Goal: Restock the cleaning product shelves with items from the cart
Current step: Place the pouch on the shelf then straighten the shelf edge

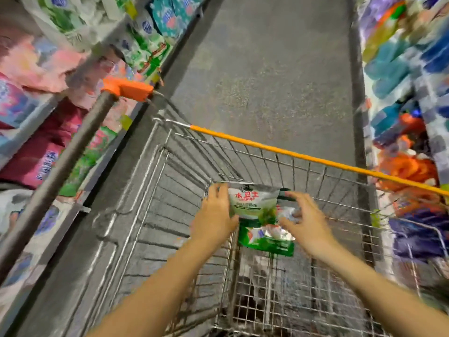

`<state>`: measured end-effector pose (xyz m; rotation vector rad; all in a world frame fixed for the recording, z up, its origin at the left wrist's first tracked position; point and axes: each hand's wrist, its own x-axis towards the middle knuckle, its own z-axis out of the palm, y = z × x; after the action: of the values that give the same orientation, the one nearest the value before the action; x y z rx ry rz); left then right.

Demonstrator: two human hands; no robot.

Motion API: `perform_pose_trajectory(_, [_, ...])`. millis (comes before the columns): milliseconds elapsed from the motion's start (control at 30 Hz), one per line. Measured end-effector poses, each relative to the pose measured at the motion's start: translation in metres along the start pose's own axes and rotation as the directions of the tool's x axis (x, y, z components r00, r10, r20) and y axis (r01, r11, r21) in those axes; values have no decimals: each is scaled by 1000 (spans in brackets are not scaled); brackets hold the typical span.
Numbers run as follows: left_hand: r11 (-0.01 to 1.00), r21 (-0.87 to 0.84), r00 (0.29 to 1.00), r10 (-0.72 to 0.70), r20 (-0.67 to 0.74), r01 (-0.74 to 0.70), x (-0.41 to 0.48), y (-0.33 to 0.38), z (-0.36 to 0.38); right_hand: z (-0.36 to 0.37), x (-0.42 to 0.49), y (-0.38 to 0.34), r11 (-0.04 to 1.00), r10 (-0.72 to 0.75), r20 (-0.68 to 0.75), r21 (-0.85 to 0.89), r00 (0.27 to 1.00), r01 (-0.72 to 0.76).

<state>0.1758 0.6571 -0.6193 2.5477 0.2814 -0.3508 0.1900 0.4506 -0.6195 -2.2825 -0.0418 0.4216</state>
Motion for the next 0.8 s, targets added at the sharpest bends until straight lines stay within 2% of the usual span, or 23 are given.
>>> perform_pose_trajectory(67, [996, 81, 1000, -20, -16, 21, 25, -12, 7, 19, 33, 9, 991, 13, -30, -135, 999, -17])
perform_pose_trajectory(167, [988, 155, 1000, -10, 6, 9, 53, -25, 22, 45, 67, 20, 943, 109, -59, -309, 992, -122])
perform_pose_trajectory(267, [968, 250, 998, -28, 61, 11, 68, -32, 39, 61, 83, 29, 931, 135, -92, -329, 986, -158])
perform_pose_trajectory(367, [957, 290, 998, -38, 43, 24, 72, -32, 48, 72, 86, 39, 954, 60, -187, -277, 980, -112])
perform_pose_trajectory(467, [948, 317, 999, -42, 21, 33, 71, -31, 51, 80, 88, 48, 989, 68, -160, -118, 985, -88])
perform_pose_trajectory(567, [941, 339, 1000, -15, 11, 10, 73, -31, 50, 89, 84, 56, 987, 160, -27, 21, 987, -159])
perform_pose_trajectory(633, [954, 300, 999, 16, -36, -4, 74, -33, 50, 94, 79, 60, 971, 210, -31, 128, 977, -204])
perform_pose_trajectory(733, [997, 57, 984, 55, -170, -46, 70, -37, 54, 86, 62, 53, 854, 284, -47, 467, 958, -230])
perform_pose_trajectory(800, [968, -229, 972, 50, -230, -104, 66, -38, 57, 75, 48, 44, 796, 284, 29, 550, 958, -253])
